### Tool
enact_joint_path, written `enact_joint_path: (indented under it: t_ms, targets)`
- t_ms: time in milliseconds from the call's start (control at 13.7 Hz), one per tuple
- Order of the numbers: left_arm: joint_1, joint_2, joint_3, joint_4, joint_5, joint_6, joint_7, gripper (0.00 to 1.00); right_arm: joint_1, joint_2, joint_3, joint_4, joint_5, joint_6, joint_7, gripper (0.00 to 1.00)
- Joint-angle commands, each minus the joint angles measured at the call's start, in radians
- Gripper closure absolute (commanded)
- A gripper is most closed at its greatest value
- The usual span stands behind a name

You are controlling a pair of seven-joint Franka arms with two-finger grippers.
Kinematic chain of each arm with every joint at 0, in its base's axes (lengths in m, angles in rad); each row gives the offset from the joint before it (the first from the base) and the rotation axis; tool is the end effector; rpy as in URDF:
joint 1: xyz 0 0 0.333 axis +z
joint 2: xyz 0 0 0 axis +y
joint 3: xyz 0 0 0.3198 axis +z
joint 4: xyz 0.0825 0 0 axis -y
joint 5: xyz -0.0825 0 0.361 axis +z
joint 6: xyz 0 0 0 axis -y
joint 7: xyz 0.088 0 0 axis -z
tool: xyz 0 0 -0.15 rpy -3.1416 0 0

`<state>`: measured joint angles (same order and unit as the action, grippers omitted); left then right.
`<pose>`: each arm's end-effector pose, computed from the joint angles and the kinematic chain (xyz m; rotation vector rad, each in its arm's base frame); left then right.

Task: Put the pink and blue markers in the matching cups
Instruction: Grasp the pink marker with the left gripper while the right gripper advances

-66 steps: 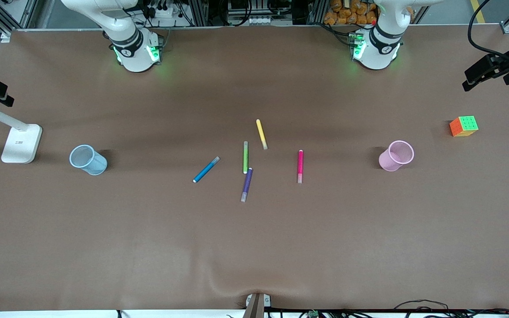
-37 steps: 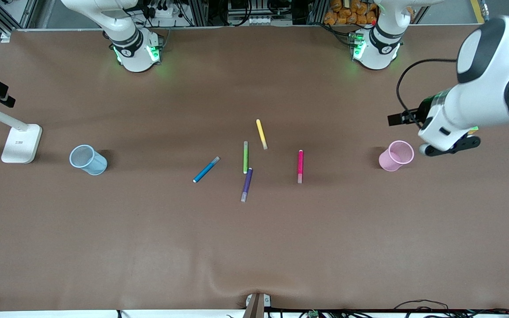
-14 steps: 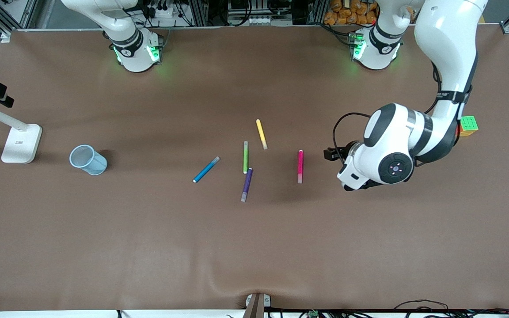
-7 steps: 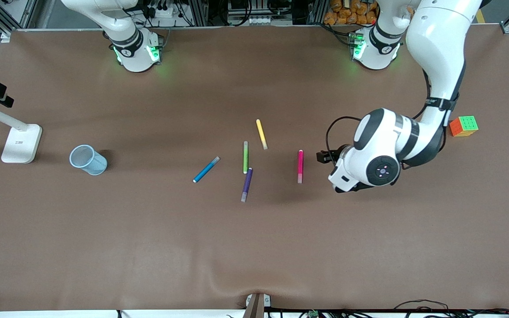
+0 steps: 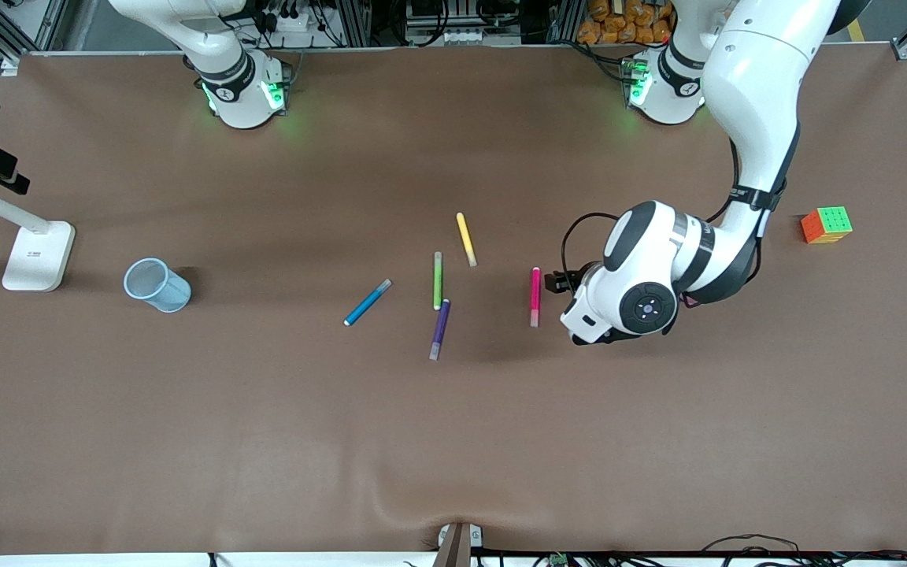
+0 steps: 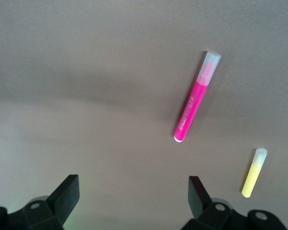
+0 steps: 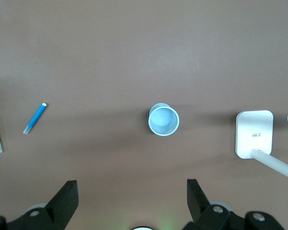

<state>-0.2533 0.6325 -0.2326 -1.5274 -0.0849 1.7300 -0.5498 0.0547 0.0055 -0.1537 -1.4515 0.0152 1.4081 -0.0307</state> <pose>0.5509 -0.2864 0.2480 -3.0405 -0.1673 0.7293 0.5118 -0.0481 0.6212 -3.1216 0.1034 0.0747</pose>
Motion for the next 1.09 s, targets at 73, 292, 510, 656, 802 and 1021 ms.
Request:
enact_joint_path:
  t_ms: [73,292,510,656,802,1021]
  targets:
    - [-0.056,0.047,0.016,0.041,0.010,0.052,0.002,0.00,-0.009,0.036,0.016,-0.001,0.009,0.009,0.003,0.00]
    - [-0.072,0.081,0.013,0.065,0.066,0.068,0.008,0.00,-0.003,0.056,0.017,0.008,0.011,0.028,-0.005,0.00]
    - [-0.090,0.108,0.012,0.072,0.065,0.111,0.002,0.00,-0.004,0.077,0.017,0.008,0.011,0.049,-0.052,0.00]
    - [-0.110,0.128,0.012,0.072,0.063,0.134,-0.002,0.15,-0.001,0.106,0.017,0.008,0.012,0.067,-0.054,0.00]
    - [-0.121,0.147,0.013,0.072,0.063,0.160,-0.009,0.17,0.014,0.129,0.017,0.008,0.014,0.078,-0.054,0.00]
    - [-0.121,0.183,0.013,0.072,0.063,0.206,0.004,0.16,0.046,0.171,0.017,0.008,0.014,0.101,-0.048,0.00]
